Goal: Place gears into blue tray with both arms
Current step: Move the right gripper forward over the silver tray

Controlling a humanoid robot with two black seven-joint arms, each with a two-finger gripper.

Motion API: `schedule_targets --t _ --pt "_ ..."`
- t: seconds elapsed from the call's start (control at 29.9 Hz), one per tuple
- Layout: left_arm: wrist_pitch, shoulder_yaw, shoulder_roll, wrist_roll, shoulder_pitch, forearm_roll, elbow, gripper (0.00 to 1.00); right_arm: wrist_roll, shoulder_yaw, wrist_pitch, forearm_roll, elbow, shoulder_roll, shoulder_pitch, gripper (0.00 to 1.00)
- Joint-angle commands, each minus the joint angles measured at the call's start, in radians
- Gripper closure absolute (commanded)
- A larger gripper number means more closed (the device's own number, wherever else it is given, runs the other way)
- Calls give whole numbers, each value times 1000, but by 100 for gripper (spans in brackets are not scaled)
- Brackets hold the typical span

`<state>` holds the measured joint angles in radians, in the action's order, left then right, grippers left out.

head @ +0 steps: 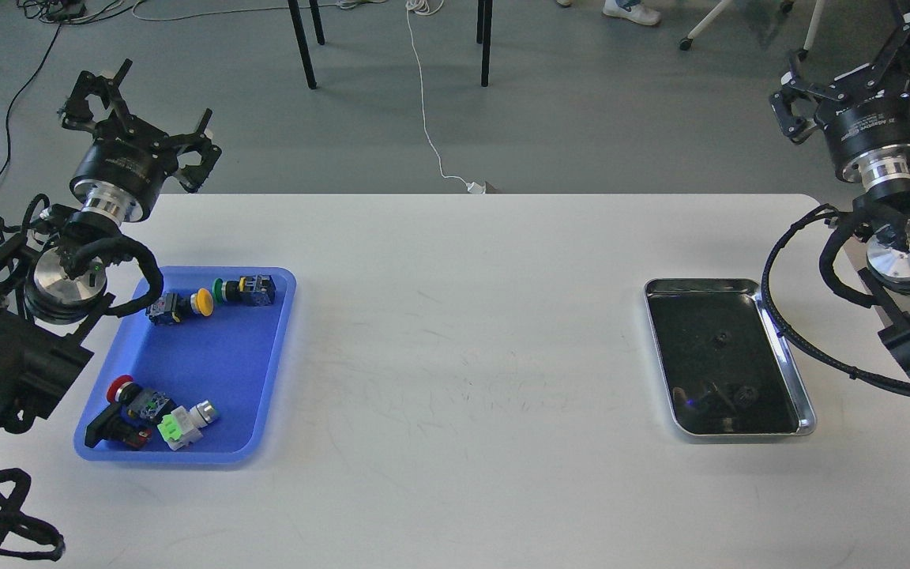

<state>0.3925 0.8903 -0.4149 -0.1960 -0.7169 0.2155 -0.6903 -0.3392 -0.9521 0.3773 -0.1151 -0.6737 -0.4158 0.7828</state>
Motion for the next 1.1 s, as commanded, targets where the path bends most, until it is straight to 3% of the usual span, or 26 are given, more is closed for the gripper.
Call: schedule_targets --t 0.0,0.5,0.87,1.07 --pt "-1 -1 -19 -5 -1 1 0 2 0 1 0 0 -9 -1 0 1" --pt "-26 -5 -15 7 -7 -2 -9 2 23 65 9 43 -6 -61 84 1" --pt "-31 -2 -39 0 -1 1 -25 2 29 470 20 126 -15 -89 393 1" --pt "-29 -4 -62 1 -3 2 -46 2 31 881 26 215 -12 -60 633 1"
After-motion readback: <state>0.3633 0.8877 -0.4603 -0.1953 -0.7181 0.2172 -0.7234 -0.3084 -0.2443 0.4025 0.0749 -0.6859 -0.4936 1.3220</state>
